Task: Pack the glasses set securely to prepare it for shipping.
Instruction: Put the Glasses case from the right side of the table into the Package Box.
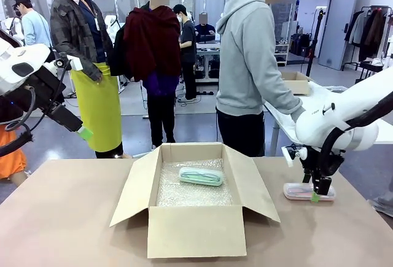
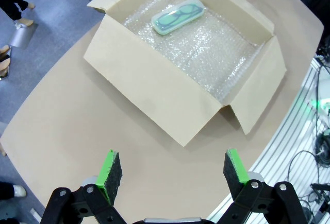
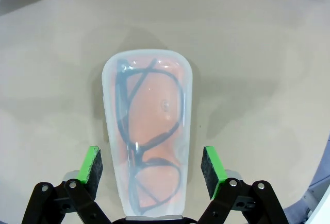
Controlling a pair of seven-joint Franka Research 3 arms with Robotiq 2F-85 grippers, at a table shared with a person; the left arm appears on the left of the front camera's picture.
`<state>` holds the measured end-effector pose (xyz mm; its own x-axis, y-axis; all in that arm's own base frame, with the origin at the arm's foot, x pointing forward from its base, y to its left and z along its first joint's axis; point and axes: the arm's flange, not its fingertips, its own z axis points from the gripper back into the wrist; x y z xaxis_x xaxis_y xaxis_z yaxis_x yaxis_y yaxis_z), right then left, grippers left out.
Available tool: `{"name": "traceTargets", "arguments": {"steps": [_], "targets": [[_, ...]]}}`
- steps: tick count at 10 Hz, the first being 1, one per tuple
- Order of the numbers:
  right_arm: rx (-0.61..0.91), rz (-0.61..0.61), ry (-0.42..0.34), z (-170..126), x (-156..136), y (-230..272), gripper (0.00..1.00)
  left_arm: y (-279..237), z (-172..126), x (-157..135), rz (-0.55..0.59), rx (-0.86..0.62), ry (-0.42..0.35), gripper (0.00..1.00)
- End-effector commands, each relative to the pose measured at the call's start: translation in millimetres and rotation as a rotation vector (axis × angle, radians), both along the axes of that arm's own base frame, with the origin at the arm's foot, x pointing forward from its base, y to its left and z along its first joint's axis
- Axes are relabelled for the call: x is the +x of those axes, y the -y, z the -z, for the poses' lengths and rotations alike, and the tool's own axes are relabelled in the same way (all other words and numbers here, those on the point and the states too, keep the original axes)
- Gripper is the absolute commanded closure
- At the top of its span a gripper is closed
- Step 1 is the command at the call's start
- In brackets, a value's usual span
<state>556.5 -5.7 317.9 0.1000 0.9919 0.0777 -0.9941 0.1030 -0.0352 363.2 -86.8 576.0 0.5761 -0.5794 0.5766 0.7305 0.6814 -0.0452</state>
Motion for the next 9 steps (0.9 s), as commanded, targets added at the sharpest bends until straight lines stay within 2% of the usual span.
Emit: {"name": "traceTargets", "arguments": {"steps": [1,3,4,6,7,8,9], "targets": [[0.019,-0.001,-0.023,9,4,-1,0.03,-3,-1,0,0.026,-0.018,0.005,0.00],[0.021,0.004,-0.021,12,3,3,0.03,-3,-1,0,0.026,-0.018,0.005,0.00],[0.007,-0.018,-0.025,11,1,3,0.12,-3,-1,0,0.026,-0.018,0.005,0.00],[0.001,-0.015,-0.019,7,0,4,0.21,-3,-1,0,0.026,-0.018,0.005,0.00],[-0.004,-0.017,-0.020,5,0,3,0.38,-3,-1,0,0.026,-0.018,0.005,0.00],[-0.008,-0.021,-0.017,2,0,3,0.41,-3,-1,0,0.026,-0.018,0.005,0.00],[-0.008,-0.016,-0.014,-3,-1,3,0.58,-3,-1,0,0.026,-0.018,0.005,0.00]]}}
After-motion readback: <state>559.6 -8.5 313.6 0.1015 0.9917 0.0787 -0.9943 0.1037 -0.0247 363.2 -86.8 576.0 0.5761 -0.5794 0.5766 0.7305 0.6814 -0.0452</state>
